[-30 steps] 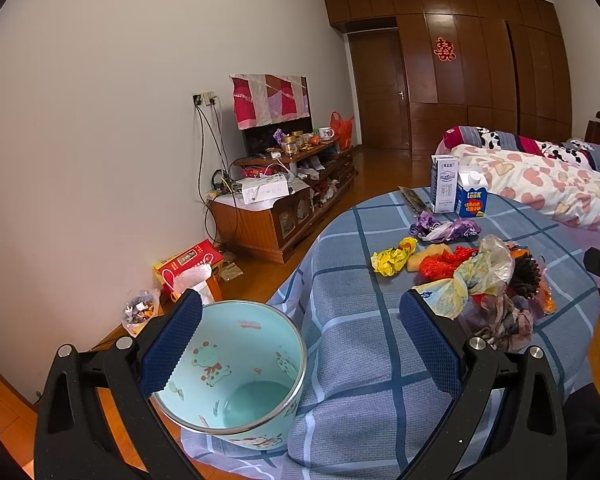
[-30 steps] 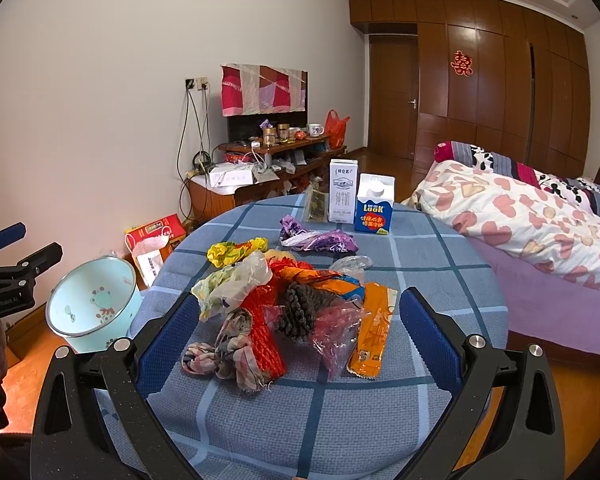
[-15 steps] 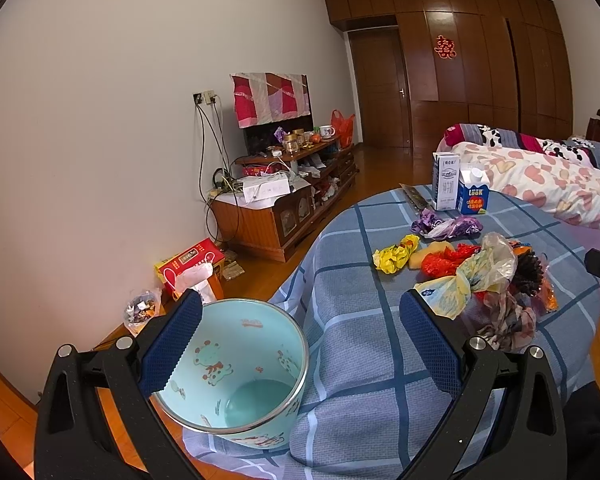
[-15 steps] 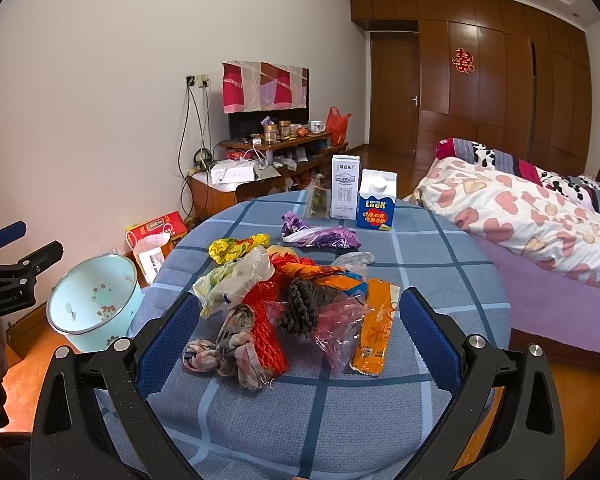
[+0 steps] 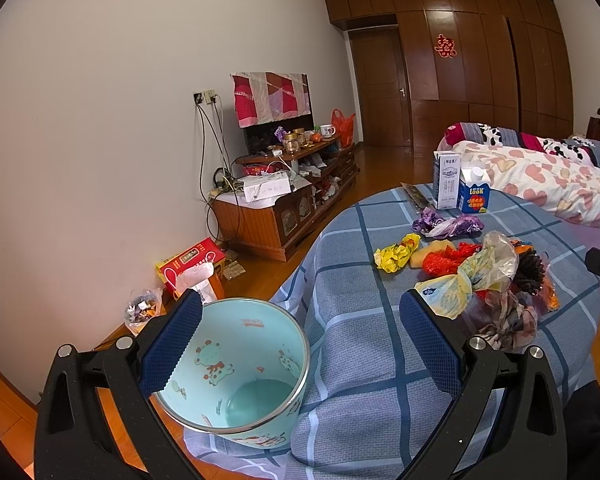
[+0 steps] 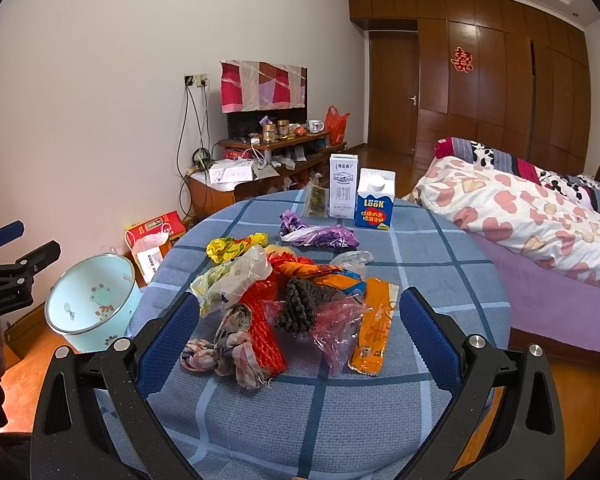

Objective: Collect trash

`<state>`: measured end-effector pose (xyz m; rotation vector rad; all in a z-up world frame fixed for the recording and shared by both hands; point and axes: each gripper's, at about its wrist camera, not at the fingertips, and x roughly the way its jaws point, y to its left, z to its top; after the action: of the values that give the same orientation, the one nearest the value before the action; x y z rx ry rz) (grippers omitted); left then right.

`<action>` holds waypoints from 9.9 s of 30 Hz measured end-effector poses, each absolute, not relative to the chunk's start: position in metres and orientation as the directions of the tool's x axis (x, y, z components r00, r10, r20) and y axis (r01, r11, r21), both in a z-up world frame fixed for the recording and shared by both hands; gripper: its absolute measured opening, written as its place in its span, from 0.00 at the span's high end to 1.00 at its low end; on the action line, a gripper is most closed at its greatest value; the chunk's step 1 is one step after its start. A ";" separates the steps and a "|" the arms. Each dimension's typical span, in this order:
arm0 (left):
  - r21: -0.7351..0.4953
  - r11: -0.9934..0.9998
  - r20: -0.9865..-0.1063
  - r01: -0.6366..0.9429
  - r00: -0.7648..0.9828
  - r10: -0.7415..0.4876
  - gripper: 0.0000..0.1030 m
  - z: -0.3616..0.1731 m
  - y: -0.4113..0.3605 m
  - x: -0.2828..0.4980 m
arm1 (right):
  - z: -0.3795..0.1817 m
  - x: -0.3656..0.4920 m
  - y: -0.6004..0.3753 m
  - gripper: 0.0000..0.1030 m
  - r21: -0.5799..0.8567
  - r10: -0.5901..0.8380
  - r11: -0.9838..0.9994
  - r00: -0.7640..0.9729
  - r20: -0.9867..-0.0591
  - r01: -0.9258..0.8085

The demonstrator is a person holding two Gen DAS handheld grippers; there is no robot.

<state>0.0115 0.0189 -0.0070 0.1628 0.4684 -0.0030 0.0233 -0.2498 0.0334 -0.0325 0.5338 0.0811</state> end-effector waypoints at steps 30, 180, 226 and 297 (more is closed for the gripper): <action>0.199 0.964 -0.546 0.175 0.837 -0.039 0.06 -0.076 -0.059 0.034 | -0.032 0.038 -0.332 0.05 -0.080 -0.148 0.989 0.790 -0.595 0.126; 0.153 0.980 -0.515 -0.125 0.836 0.187 0.98 -0.053 0.121 0.035 | -0.024 0.130 -0.082 0.79 -0.060 0.378 0.849 0.683 -0.625 -0.525; 0.106 0.980 -0.542 -0.168 0.817 0.198 0.97 -0.059 0.138 0.038 | -0.031 0.142 -0.003 0.78 -0.090 0.427 0.777 0.628 -0.651 -0.623; 0.167 0.981 -0.606 0.102 0.795 0.020 0.27 -0.095 -0.008 0.070 | -0.018 0.094 -0.245 0.86 -0.012 0.200 0.966 0.771 -0.604 -0.260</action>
<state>0.0696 -0.0082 -0.0950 0.1958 0.6506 -0.0443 0.0937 -0.2452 -0.0183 -0.0965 0.6438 0.2498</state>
